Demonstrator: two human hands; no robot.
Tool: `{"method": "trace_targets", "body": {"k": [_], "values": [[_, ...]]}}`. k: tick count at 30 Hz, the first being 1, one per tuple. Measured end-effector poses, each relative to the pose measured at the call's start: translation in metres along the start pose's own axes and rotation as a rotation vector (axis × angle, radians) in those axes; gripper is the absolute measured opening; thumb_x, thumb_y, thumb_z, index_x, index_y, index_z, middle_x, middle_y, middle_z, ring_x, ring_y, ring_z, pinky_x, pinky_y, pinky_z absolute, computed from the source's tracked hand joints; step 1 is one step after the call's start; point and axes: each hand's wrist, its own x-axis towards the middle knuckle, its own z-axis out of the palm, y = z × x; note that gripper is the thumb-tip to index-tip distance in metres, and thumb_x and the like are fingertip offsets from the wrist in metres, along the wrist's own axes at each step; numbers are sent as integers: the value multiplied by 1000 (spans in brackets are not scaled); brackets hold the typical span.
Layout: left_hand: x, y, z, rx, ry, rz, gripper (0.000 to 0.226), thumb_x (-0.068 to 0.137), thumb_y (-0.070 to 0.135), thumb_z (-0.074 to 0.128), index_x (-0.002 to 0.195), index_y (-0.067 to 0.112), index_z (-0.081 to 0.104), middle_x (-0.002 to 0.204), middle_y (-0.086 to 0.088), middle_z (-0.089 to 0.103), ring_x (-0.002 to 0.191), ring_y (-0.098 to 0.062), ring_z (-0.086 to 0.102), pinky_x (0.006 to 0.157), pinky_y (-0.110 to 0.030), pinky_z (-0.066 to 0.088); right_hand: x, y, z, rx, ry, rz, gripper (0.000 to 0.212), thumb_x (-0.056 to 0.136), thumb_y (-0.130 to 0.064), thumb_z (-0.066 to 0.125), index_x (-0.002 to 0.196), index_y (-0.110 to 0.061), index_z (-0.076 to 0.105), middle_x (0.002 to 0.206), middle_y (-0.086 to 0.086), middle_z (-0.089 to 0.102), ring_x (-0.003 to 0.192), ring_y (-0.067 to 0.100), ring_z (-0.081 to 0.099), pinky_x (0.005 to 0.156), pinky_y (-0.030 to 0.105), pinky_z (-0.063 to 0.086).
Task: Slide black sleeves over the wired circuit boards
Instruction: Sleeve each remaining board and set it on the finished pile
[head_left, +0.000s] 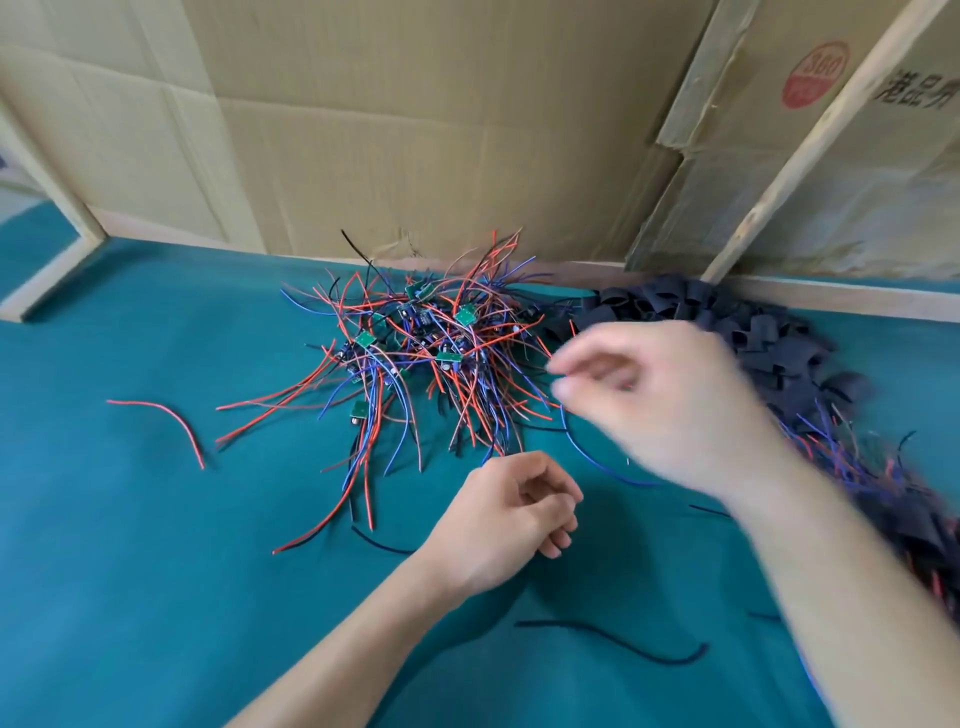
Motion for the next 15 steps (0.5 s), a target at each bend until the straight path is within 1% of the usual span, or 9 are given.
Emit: {"method": "trace_targets", "body": {"k": [1, 2, 4, 5, 8, 10, 12, 14, 15], "values": [[0, 0, -1, 0, -3, -2, 14, 94, 0, 56, 91, 7, 67, 74, -2, 69, 63, -16, 66, 60, -26, 54, 16, -9, 22, -28, -76, -58, 22, 78, -36, 70, 99, -33, 76, 87, -18, 75, 75, -1, 66, 77, 27, 52], [-1, 1, -1, -3, -9, -2, 14, 94, 0, 56, 91, 8, 67, 74, -2, 69, 64, -16, 66, 61, -26, 54, 30, -12, 44, -68, -153, -109, 27, 83, -31, 71, 109, -31, 74, 99, -13, 74, 84, 8, 65, 83, 29, 52], [-3, 3, -1, -9, -23, -1, 15, 92, 1, 55, 89, 10, 67, 77, -4, 69, 65, -17, 66, 62, -27, 54, 59, -10, 80, -210, -213, -93, 40, 91, -23, 69, 130, -27, 66, 123, 0, 64, 109, 24, 59, 94, 37, 50], [-3, 4, -2, -8, -29, 1, 15, 92, 0, 54, 90, 8, 66, 78, -5, 69, 66, -17, 66, 62, -26, 54, 68, -4, 91, -282, -216, -85, 42, 93, -22, 67, 134, -26, 63, 128, 4, 58, 116, 28, 56, 95, 39, 49], [-4, 7, -3, -9, -40, -3, 14, 93, -4, 52, 94, 0, 65, 79, -7, 67, 65, -15, 64, 61, -24, 54, 79, 7, 112, -334, -141, -72, 31, 96, -23, 68, 126, -28, 68, 122, 6, 54, 115, 31, 55, 92, 39, 49], [-4, 9, -3, -15, -40, -7, 17, 93, -4, 51, 91, 6, 65, 78, -6, 67, 65, -15, 64, 61, -24, 54, 82, 11, 110, -287, -66, -51, 25, 95, -23, 69, 118, -31, 73, 115, 2, 62, 111, 32, 54, 91, 38, 47], [-5, 10, -4, -19, -41, -16, 18, 94, -4, 52, 92, 8, 66, 78, -6, 67, 65, -16, 64, 61, -24, 54, 83, 10, 98, -209, -22, -29, 24, 92, -22, 71, 113, -32, 75, 111, -4, 71, 110, 30, 58, 96, 39, 47], [-6, 9, -5, -31, -49, -16, 15, 96, -3, 53, 95, 5, 66, 79, -7, 67, 66, -16, 64, 61, -23, 54, 83, 8, 78, -134, 6, -19, 21, 89, -23, 74, 108, -29, 77, 105, -7, 77, 110, 27, 64, 100, 37, 47], [-6, 9, -5, -44, -56, -15, 14, 96, -3, 54, 96, 3, 66, 80, -8, 67, 66, -16, 64, 61, -23, 54, 81, 6, 65, -87, 30, -16, 18, 88, -24, 75, 105, -28, 78, 100, -8, 78, 107, 24, 67, 98, 36, 49]]}}
